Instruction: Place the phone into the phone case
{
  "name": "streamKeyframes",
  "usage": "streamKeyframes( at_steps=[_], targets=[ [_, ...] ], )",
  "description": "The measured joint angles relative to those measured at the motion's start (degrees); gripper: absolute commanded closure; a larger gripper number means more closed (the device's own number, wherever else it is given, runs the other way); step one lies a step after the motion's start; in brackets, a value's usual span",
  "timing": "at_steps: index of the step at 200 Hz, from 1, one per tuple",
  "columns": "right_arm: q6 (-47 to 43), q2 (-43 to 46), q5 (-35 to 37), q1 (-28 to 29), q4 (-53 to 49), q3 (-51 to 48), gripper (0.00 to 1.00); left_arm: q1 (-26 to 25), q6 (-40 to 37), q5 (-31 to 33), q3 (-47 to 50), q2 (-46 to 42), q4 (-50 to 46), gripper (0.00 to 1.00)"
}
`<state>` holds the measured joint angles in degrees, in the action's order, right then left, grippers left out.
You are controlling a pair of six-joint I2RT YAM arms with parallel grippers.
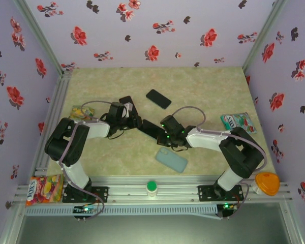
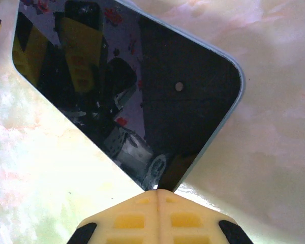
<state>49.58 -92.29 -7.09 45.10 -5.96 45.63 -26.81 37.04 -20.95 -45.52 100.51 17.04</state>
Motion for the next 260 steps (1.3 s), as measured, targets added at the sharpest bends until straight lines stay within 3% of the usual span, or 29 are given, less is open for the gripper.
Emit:
streamKeyframes(
  at_steps=[58,260],
  targets=[
    [-0.1,-0.7,0.0,-0.1,-0.8,1.0,0.97,-0.3,0.0,0.0,-0.4,0.0,-0.1,0.59],
    [-4.2,-8.6,0.0,-0.1,-18.2,14.4,1.0,-1.0,-0.4,0.9,-1.2,2.4,-0.2,0.59]
  ],
)
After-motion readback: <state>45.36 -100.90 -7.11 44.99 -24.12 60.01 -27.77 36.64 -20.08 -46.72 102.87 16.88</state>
